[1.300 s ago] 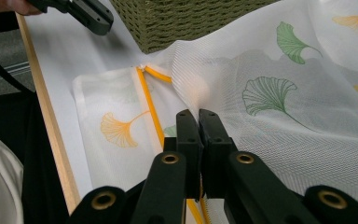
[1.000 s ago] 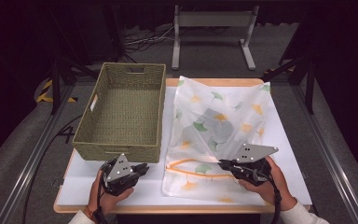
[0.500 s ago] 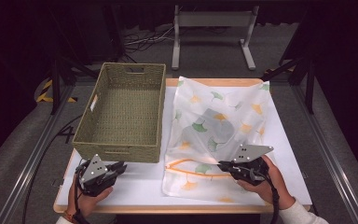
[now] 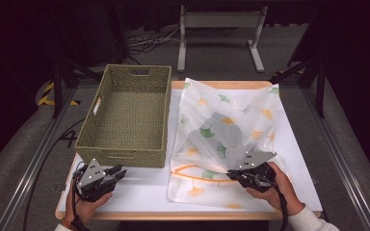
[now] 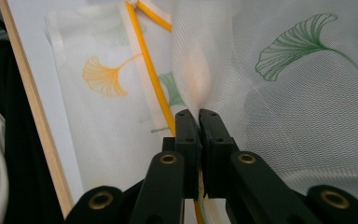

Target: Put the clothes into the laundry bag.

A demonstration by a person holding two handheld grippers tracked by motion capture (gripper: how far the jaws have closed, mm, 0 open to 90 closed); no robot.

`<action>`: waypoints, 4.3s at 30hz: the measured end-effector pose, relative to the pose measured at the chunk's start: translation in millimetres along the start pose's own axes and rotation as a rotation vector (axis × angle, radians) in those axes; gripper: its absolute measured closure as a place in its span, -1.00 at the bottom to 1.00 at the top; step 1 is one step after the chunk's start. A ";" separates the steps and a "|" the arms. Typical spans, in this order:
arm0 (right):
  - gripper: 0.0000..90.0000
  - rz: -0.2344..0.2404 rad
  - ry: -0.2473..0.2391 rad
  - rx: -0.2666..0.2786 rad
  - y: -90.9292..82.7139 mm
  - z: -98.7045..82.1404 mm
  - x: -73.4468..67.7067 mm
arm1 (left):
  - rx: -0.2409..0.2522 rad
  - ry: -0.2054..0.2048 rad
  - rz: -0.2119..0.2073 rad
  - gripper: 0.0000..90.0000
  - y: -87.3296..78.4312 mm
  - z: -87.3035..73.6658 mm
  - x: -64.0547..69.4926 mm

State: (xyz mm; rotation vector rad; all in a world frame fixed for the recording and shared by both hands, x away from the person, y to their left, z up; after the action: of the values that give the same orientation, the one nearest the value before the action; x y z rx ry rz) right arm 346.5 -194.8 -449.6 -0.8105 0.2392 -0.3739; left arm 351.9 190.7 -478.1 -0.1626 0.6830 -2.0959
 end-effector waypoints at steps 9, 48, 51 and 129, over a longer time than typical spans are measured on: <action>0.96 0.003 0.005 -0.060 10.8 -11.1 3.5 | 0.020 -0.003 0.002 0.53 -1.7 1.1 -0.4; 0.90 0.004 0.076 -0.128 9.5 -47.7 22.6 | 0.019 -0.020 0.012 0.46 -3.6 -4.4 -7.2; 0.87 0.003 0.062 -0.127 7.9 -47.9 20.4 | 0.024 -0.022 0.018 0.43 -4.2 -3.8 -7.9; -0.57 -0.441 0.081 0.214 -76.1 -76.1 87.7 | 0.020 -0.089 0.128 -0.56 -0.6 -18.7 -35.8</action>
State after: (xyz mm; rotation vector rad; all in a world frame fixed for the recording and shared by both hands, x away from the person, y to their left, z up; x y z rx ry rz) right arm 382.0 -328.9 -449.8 -0.6326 0.0908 -0.8345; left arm 365.9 227.1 -488.6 -0.1946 0.6029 -1.9604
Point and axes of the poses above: each handheld gripper's, and its own axes: y roughly forward along the jaws, z roughly out of its top, x roughly to its right, the point moved 8 cm from there along y, roughly forward along the jaws, and after that the axes turned 10 degrees about z, right-handed, at the moved point
